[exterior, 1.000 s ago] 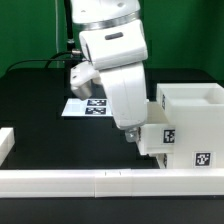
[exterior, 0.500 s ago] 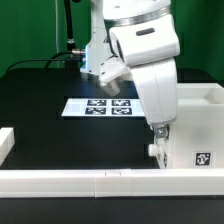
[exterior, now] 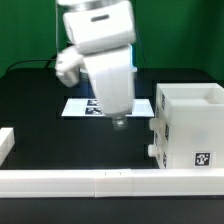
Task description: Assemble drawer
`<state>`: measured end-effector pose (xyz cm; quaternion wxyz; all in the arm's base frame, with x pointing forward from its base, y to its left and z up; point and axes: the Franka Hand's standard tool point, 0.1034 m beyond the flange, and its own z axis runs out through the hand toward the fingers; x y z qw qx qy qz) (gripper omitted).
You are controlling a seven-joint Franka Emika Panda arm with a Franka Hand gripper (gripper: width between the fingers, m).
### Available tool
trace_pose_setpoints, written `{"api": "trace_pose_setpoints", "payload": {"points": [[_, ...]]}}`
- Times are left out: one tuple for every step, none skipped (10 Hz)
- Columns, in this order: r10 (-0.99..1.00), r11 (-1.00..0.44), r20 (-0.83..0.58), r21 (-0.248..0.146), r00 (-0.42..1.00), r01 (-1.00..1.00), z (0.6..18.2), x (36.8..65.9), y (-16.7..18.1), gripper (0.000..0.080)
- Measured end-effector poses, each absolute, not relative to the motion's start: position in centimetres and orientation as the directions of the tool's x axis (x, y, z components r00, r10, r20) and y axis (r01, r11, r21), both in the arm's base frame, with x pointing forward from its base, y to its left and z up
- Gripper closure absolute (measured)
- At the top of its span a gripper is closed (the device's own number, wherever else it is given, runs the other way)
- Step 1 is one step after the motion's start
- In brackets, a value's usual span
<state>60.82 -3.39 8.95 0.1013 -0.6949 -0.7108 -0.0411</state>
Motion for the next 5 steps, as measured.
{"api": "trace_pose_setpoints", "payload": {"points": [[0.979,0.034,0.203,-0.085,-0.016,0.996,8.64,60.67,-2.93,0.015],[0.979,0.034,0.203,-0.087,-0.016,0.996,8.56,60.63,-2.91,0.015],[0.979,0.032,0.203,-0.087,-0.014,0.996,8.54,60.63,-3.03,0.015],[0.979,0.032,0.203,-0.088,-0.014,0.996,8.51,60.61,-3.03,0.015],[0.979,0.032,0.203,-0.088,-0.013,0.996,8.49,60.6,-3.05,0.015]]}}
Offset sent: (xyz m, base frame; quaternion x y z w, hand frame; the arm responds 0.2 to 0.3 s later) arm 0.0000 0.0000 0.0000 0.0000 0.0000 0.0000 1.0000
